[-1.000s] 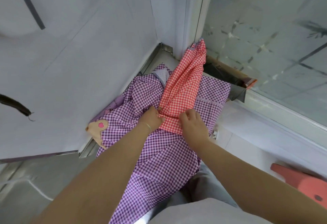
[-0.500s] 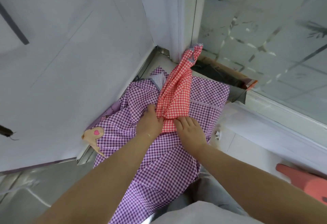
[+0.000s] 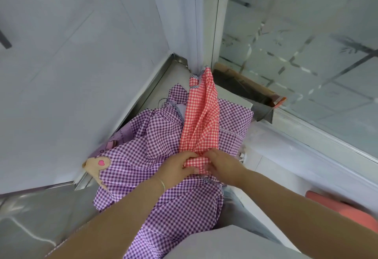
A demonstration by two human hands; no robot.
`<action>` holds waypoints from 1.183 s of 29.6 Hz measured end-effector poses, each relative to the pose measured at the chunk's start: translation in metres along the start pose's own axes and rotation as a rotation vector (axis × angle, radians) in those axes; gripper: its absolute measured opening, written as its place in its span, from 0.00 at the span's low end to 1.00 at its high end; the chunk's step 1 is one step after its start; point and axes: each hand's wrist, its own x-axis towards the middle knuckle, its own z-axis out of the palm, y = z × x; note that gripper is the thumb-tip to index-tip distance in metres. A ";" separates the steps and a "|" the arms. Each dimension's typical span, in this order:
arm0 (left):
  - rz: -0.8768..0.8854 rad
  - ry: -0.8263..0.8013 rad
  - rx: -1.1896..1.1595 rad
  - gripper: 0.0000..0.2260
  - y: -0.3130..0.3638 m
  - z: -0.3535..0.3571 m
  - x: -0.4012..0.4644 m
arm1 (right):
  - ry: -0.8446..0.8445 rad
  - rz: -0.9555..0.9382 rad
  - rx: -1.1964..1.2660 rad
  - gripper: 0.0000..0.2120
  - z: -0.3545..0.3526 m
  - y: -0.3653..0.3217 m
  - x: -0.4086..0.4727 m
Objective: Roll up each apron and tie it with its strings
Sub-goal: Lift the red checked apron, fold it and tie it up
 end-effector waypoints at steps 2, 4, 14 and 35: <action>-0.093 0.100 -0.199 0.16 0.001 0.000 0.006 | -0.019 0.052 0.089 0.19 -0.002 0.004 0.009; -0.137 0.171 -0.236 0.14 0.002 0.001 0.011 | -0.039 0.076 0.071 0.20 0.001 0.006 0.013; -0.361 0.129 0.015 0.15 0.025 -0.005 0.036 | 0.371 -0.158 -0.342 0.23 0.038 -0.002 -0.007; 0.003 0.335 0.498 0.17 0.020 -0.012 0.034 | -0.009 0.001 0.098 0.26 -0.034 0.035 0.055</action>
